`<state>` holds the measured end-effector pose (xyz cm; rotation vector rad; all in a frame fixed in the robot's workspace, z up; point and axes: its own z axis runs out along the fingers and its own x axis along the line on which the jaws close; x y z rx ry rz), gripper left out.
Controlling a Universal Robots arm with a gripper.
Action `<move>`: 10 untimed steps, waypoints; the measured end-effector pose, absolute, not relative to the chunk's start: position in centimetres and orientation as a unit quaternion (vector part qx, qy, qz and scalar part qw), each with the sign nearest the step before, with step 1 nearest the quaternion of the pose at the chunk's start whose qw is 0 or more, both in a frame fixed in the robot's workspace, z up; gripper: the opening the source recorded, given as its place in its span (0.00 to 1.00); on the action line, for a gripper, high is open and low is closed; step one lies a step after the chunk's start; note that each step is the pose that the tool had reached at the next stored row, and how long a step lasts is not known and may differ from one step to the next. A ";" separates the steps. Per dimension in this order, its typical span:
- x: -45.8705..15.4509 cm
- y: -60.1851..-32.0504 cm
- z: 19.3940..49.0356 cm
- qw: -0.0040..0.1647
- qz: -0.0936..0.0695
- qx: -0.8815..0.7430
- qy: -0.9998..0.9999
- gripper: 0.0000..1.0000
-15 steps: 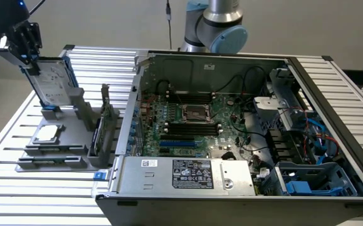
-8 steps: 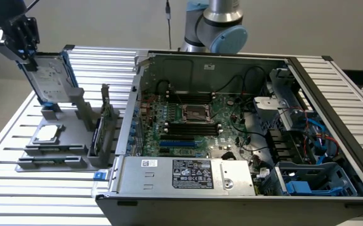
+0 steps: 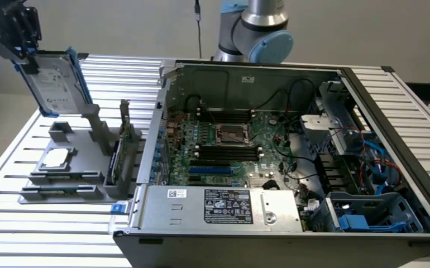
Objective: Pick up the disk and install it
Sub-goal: 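Pick up the disk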
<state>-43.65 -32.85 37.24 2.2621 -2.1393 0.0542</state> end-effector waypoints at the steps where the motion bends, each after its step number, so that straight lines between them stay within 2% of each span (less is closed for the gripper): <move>1: -43.6 -32.8 37.7 0.014 0.018 0.726 -0.687 0.32; 10: -40.6 -32.8 40.9 0.014 0.018 0.726 -0.687 0.32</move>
